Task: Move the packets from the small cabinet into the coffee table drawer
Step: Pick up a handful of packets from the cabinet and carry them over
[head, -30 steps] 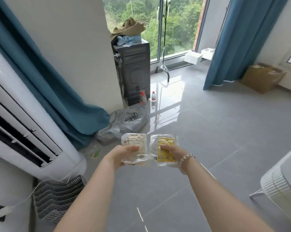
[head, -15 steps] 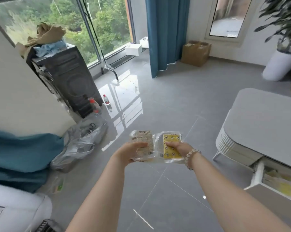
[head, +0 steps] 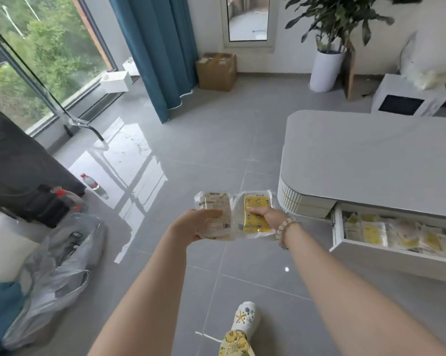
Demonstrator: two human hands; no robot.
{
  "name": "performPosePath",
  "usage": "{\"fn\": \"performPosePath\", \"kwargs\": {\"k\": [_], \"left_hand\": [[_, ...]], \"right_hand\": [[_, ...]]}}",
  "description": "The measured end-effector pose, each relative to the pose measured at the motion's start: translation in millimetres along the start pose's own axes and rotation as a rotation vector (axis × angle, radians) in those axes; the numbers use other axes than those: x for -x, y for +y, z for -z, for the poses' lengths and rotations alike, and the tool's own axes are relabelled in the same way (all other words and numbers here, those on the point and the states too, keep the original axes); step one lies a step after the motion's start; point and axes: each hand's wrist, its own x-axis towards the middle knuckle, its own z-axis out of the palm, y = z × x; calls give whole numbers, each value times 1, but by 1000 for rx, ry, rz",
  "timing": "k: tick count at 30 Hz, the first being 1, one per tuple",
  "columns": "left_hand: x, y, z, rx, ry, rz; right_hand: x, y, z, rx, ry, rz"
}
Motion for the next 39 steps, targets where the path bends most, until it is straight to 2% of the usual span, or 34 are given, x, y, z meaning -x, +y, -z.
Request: {"fn": "performPosePath", "kwargs": {"k": [11,20,30,39], "left_hand": [[-74,99,-87,-167,-287,-30],[-112,141,-164,-410,-442,-40],[-110,130,-279,-610,-598,-7],[-84,111,-398,-686,-694,-2]], "right_hand": [[-40,-46,87,-84,255,22],[-35,-58,136,-218,498,51],[6,-16,207,-498,700,40],[52,13,305,-679,772,70]]}}
